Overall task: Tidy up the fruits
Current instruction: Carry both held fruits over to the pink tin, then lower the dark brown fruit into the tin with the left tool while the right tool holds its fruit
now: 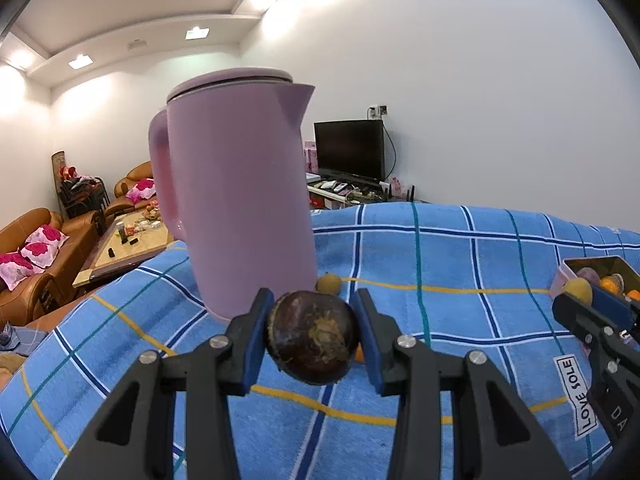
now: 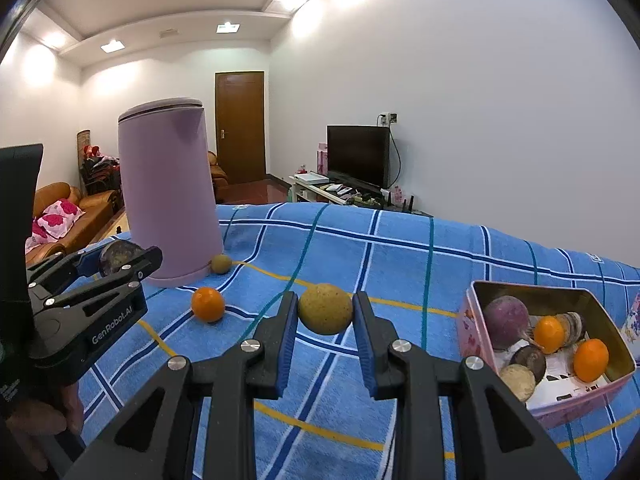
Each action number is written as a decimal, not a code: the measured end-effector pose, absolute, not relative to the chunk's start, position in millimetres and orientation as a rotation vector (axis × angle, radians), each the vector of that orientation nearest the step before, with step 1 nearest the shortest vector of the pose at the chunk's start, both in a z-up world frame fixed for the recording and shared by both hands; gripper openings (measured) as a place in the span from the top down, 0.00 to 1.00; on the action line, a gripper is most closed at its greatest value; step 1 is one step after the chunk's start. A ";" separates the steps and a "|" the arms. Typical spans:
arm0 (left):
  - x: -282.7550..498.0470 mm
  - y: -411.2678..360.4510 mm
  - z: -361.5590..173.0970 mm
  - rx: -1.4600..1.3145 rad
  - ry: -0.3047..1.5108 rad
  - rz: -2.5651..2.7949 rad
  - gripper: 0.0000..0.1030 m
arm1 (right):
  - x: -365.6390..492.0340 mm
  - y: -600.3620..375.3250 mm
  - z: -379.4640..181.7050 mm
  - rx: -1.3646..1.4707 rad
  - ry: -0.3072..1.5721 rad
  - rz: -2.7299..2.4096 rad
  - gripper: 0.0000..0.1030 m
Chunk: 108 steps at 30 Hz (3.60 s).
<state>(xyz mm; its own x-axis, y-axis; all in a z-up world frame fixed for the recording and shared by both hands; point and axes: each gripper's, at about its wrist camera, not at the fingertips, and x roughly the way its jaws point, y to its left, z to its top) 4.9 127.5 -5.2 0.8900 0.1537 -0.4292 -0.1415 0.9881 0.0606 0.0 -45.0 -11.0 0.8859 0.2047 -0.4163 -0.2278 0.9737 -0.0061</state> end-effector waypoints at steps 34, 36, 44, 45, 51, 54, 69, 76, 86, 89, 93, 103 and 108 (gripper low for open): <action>-7.8 49.9 2.1 0.093 0.459 0.026 0.58 | -27.0 -115.3 -2.5 -0.068 0.391 0.124 0.71; -8.0 43.3 3.4 0.094 0.457 0.016 0.58 | -27.3 -119.0 -1.7 -0.069 0.388 0.117 0.71; -8.4 17.0 9.1 0.110 0.440 -0.019 0.58 | -28.2 -139.9 0.9 -0.057 0.380 0.088 0.71; -8.3 13.4 9.9 0.111 0.438 -0.024 0.58 | -28.3 -142.9 1.3 -0.052 0.379 0.085 0.71; -7.8 -8.0 11.2 0.128 0.434 -0.054 0.58 | -29.0 -161.6 3.7 -0.036 0.373 0.058 0.71; -6.6 -18.1 11.7 0.133 0.434 -0.065 0.58 | -30.1 -170.4 5.2 -0.030 0.370 0.045 0.71; -3.6 -70.2 17.4 0.159 0.416 -0.126 0.58 | -30.5 -217.5 10.4 0.004 0.358 -0.028 0.71; -2.5 -91.0 20.0 0.164 0.412 -0.158 0.58 | -29.8 -237.7 10.9 0.016 0.358 -0.062 0.71; 0.2 -113.9 22.0 0.153 0.413 -0.197 0.58 | -30.2 -261.2 12.4 0.026 0.353 -0.115 0.71; 1.9 -117.9 19.3 0.150 0.419 -0.205 0.58 | -29.3 -268.3 12.9 0.033 0.356 -0.129 0.71; 4.6 -122.7 14.7 0.146 0.431 -0.211 0.58 | -28.0 -276.3 13.1 0.040 0.359 -0.143 0.71; 11.0 -125.1 15.6 0.136 0.434 -0.223 0.58 | -26.4 -283.1 14.2 0.030 0.355 -0.168 0.71; 19.7 -119.6 16.1 0.113 0.449 -0.210 0.58 | -25.6 -295.1 16.0 0.038 0.345 -0.201 0.71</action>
<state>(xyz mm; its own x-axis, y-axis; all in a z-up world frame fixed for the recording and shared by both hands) 19.7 -119.6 16.1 0.8798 -0.1765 -0.4413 0.2260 0.9722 0.0617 -25.6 -295.1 16.0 0.9212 -0.1896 -0.3399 0.2025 0.9793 0.0026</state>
